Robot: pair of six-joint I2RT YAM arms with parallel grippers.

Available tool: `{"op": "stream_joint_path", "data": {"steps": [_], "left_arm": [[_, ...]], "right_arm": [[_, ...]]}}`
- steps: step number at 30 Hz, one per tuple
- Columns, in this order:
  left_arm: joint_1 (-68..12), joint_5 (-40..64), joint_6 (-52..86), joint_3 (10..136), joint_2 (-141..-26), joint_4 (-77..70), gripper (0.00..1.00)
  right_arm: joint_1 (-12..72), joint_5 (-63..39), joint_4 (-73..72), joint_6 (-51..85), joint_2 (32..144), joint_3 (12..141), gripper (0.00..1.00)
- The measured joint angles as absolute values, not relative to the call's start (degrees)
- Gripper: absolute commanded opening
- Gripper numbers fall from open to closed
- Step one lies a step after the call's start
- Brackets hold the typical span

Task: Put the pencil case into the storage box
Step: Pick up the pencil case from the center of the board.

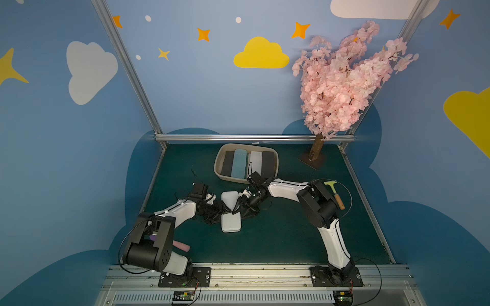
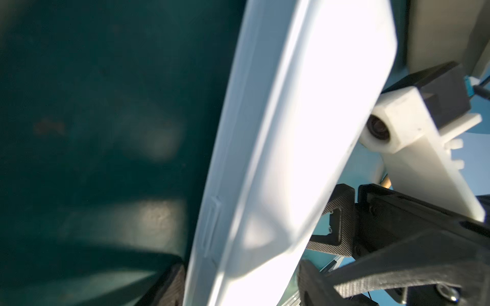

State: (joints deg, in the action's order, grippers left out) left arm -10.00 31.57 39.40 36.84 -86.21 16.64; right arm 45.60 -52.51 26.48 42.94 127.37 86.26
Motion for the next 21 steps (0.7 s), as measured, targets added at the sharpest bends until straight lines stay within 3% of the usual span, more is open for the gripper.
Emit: {"op": "stream_joint_path", "data": {"steps": [2,9,21], "left_arm": [[-10.0,31.4,39.2,36.8,-86.5,16.7,0.57],[-10.0,31.1,38.9,36.6,-86.6,16.6,0.57],[-9.7,31.9,38.9,35.7,-86.1,15.4,0.59]], "right_arm": [[45.6,-52.8,24.7,44.6,127.1,85.5,0.58],[45.3,-53.7,11.7,52.4,124.4,77.7,0.50],[45.1,-56.3,-5.3,58.4,123.8,71.2,0.48]]}}
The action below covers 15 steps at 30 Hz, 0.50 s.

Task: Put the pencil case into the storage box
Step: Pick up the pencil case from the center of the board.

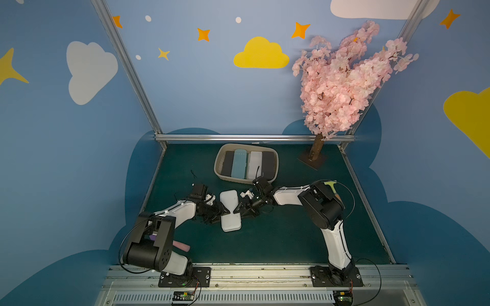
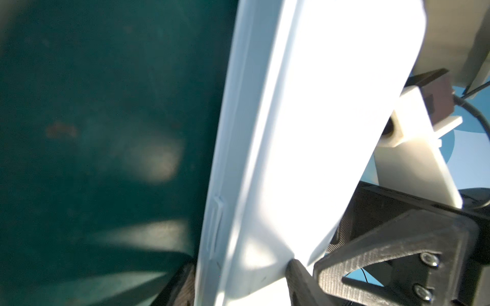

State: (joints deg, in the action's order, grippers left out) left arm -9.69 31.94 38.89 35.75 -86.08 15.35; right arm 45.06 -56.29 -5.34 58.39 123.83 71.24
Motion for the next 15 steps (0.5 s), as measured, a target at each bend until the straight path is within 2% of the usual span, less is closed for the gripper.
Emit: {"op": "stream_joint_path", "data": {"steps": [8,12,15], "left_arm": [[-9.7,33.7,38.9,34.7,-86.1,12.0,0.63],[-9.9,33.6,38.6,34.7,-84.8,12.1,0.74],[-10.8,32.9,37.6,34.8,-83.2,12.8,0.85]], "right_arm": [[45.6,-56.3,-6.2,55.0,123.8,71.2,0.30],[45.6,-55.6,-4.6,52.4,122.7,71.3,0.22],[45.8,-54.0,3.7,47.5,120.2,72.7,0.18]]}}
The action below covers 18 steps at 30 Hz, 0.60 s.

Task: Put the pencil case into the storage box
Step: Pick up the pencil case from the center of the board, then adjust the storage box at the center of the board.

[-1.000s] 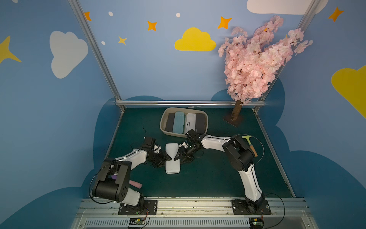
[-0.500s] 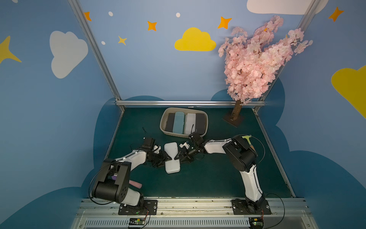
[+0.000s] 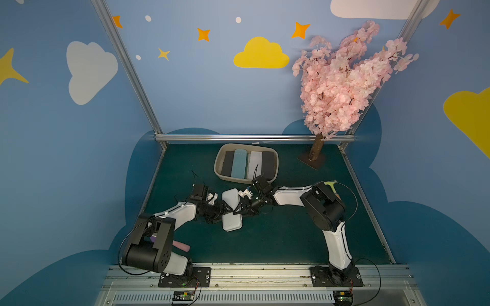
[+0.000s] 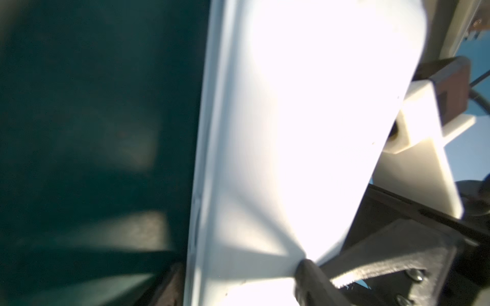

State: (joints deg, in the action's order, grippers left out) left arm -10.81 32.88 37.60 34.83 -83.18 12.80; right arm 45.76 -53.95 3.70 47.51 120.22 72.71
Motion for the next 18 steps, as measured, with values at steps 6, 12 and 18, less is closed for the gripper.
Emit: {"op": "stream_joint_path", "data": {"steps": [6,12,18], "left_arm": [[-9.3,29.1,36.3,36.6,-73.5,22.1,0.98],[-4.9,24.7,36.3,40.5,-64.9,28.9,1.00],[-2.6,18.9,36.9,41.4,-60.2,33.1,1.00]], "right_arm": [[44.5,-51.9,22.9,38.5,112.2,76.6,0.14],[40.9,-49.9,35.3,34.4,106.9,82.9,0.12],[39.4,-45.2,40.4,36.2,110.7,100.8,0.11]]}}
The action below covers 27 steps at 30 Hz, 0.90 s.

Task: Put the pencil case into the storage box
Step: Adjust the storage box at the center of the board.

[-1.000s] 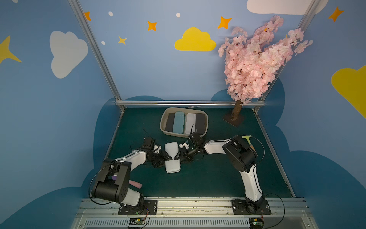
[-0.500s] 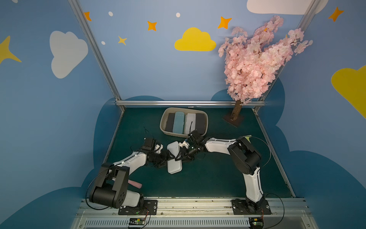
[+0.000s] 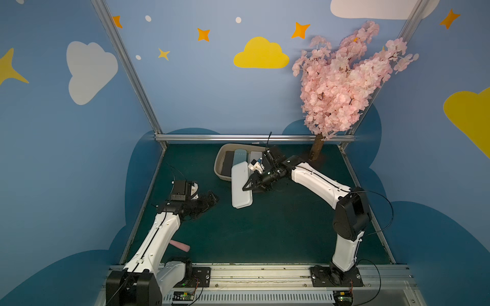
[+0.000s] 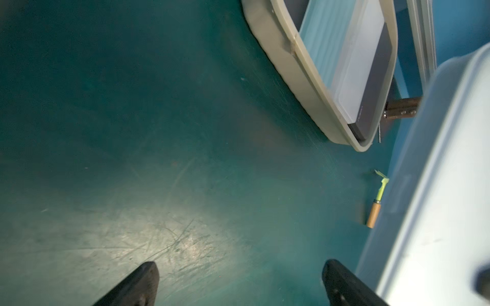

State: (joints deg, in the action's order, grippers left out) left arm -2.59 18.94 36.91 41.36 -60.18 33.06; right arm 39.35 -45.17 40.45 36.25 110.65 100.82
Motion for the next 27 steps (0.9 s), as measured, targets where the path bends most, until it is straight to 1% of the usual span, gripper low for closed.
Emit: {"op": "stream_joint_path", "data": {"steps": [5,7,10,15,19,27], "left_arm": [[-2.5,15.2,37.6,41.6,-59.9,35.4,1.00],[-2.5,13.8,37.6,41.6,-59.5,36.5,1.00],[-2.4,12.4,37.5,41.6,-58.2,37.8,1.00],[-2.4,11.7,37.6,41.4,-55.9,38.7,1.00],[-2.4,11.5,37.5,41.1,-55.0,39.1,1.00],[-2.5,11.3,37.8,38.7,-54.5,39.0,1.00]], "right_arm": [[39.4,-40.1,38.5,41.5,119.9,115.7,0.10],[39.4,-37.3,38.1,43.7,125.3,121.4,0.10],[39.5,-33.6,37.4,46.1,133.2,128.8,0.10],[39.7,-28.4,34.3,47.6,143.5,138.0,0.10],[40.2,-25.1,30.9,47.8,147.2,142.7,0.10],[40.4,-18.6,29.9,47.7,147.9,146.1,0.09]]}}
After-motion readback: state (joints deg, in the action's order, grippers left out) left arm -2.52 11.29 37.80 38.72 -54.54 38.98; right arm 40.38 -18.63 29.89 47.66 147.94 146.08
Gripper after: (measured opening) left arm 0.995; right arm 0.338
